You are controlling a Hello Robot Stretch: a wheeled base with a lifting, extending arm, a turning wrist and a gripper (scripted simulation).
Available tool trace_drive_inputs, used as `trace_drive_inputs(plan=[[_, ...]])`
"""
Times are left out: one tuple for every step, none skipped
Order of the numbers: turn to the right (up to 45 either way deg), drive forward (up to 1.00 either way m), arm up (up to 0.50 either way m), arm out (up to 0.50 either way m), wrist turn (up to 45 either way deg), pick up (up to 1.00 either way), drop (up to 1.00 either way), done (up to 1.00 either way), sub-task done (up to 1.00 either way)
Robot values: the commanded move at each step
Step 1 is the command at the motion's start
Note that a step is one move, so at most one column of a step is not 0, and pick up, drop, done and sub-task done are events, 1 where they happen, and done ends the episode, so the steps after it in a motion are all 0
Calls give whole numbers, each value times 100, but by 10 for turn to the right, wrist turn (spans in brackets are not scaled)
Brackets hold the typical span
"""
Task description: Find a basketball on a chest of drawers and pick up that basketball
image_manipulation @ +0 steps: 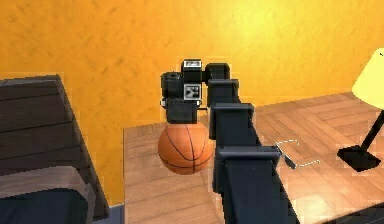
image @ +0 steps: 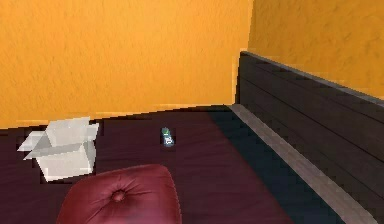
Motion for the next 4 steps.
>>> trace_drive_inputs(plan=[[0, 0, -24, 0, 0, 0, 0, 0, 0], [0, 0, 0, 0, 0, 100, 0, 0, 0], [0, 0, 10, 0, 0, 0, 0, 0, 0], [0, 0, 0, 0, 0, 0, 0, 100, 0]])
